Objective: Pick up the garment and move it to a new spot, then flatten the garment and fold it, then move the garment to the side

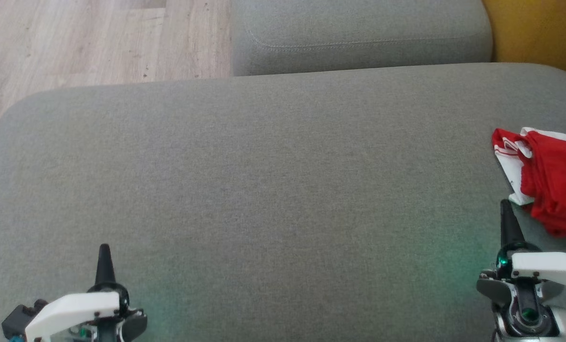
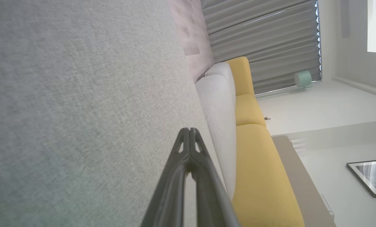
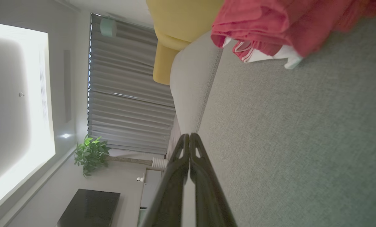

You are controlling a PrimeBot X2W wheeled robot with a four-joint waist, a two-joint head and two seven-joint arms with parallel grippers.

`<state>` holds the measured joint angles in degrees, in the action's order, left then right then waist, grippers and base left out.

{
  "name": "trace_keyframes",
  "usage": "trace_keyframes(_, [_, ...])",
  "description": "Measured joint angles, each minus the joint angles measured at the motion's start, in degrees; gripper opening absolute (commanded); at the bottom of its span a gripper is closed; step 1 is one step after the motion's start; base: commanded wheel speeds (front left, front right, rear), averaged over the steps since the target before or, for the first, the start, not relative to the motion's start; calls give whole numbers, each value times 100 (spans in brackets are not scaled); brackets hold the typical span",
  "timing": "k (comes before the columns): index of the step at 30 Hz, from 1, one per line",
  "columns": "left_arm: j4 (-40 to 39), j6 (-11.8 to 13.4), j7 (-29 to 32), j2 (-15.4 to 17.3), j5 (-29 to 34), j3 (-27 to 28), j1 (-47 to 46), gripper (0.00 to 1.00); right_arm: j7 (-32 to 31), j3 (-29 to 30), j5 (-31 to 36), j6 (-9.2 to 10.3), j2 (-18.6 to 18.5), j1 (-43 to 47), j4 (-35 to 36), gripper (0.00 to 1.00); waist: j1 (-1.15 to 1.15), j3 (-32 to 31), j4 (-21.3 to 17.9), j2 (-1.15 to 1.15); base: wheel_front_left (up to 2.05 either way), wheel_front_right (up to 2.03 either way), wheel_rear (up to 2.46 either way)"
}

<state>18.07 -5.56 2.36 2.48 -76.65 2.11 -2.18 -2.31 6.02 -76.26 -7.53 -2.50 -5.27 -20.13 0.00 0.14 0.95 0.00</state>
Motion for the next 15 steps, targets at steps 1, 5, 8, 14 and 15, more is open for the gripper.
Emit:
trace_keyframes(1, [-5,-1,19,0,-62,3,-8,0,-18,7,-66,0,0,1,14,0,0,0,-4,0,0,0,0])
trace_keyframes(5, [-23,-16,73,-1,-324,33,-9,0,-74,30,-320,0,0,2,88,0,0,1,-21,0,0,0,0])
trace_keyframes(8, [-57,-49,118,-1,-504,80,-9,0,-124,41,-511,0,0,3,127,0,0,1,-33,0,0,0,0])
trace_keyframes(14, [-94,-57,220,-1,-824,148,-10,0,-190,81,-839,0,0,3,202,0,0,2,-54,0,0,0,0])
trace_keyframes(15, [-101,-59,221,-1,-884,153,-12,0,-229,88,-901,0,0,3,213,0,0,3,-58,0,0,0,0])
